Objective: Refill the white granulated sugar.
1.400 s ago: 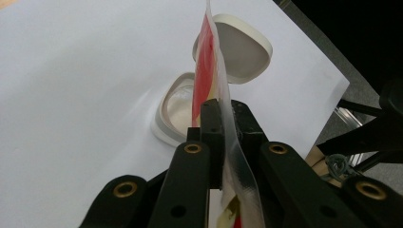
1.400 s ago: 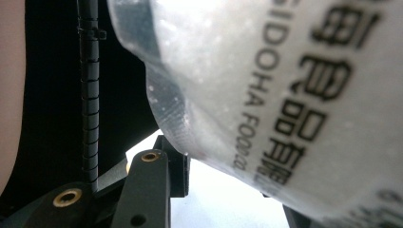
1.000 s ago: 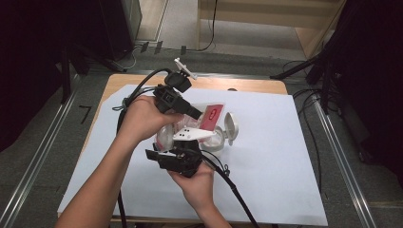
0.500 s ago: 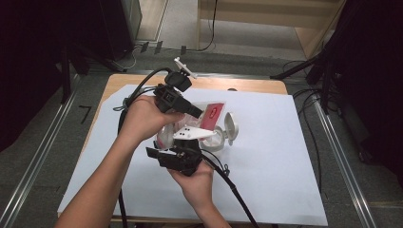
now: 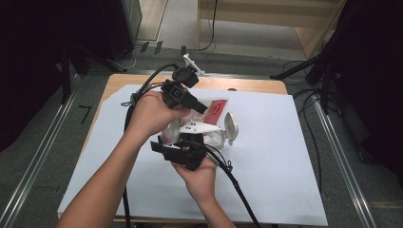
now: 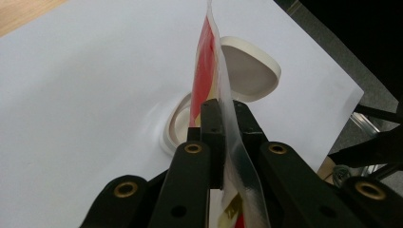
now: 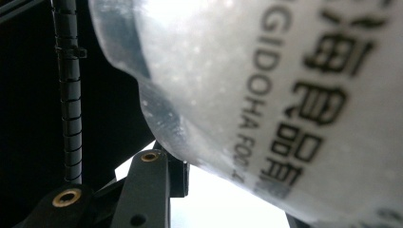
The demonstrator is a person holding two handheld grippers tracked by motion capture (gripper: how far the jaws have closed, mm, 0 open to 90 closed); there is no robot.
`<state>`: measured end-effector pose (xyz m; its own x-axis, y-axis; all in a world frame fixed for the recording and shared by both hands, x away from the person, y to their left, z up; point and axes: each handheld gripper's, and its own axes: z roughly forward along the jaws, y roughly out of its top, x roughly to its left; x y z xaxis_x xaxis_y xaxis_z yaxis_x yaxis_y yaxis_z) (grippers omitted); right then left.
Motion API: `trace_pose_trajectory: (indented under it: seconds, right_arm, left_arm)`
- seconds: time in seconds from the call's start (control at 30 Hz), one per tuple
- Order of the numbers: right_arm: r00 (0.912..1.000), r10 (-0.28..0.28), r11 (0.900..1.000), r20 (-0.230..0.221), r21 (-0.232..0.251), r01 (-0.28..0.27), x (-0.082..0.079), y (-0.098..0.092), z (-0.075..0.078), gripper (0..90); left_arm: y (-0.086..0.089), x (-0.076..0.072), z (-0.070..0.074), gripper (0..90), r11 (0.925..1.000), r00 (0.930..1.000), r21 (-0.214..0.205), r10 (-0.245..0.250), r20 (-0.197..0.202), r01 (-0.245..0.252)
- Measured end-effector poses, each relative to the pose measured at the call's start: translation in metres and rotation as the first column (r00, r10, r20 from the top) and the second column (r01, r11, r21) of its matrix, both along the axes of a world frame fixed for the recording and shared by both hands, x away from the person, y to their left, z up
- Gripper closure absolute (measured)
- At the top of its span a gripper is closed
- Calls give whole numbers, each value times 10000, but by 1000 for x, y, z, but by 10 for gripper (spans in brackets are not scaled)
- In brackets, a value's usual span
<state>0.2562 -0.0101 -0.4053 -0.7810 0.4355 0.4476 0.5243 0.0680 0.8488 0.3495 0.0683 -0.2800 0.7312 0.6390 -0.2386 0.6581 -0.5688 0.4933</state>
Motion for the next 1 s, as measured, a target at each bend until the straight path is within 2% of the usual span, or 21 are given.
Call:
trace_pose_trajectory:
  seconds: [0.27, 0.33, 0.6, 1.0]
  right_arm:
    - [9999, -40, 10000, -102, -25, 40, 3, -1, -2, 636]
    - [9999, -14, 10000, -139, 8, 14, 3, -2, -2, 637]
    - [10000, 58, 9998, -25, 171, -58, 0, -1, 3, 638]
    - [10000, 85, 10000, -17, 1, -85, 0, 1, -1, 638]
  left_arm:
    - [-2, 3, -2, 869, 10000, 10000, -6, 57, -12, -58]
    - [-3, 2, -2, 869, 9999, 9998, -58, 124, -138, -125]
    - [-2, -1, 3, 868, 9999, 10000, 108, 34, 68, -35]
    - [1, -1, -1, 869, 10000, 10000, -32, 62, 32, -62]
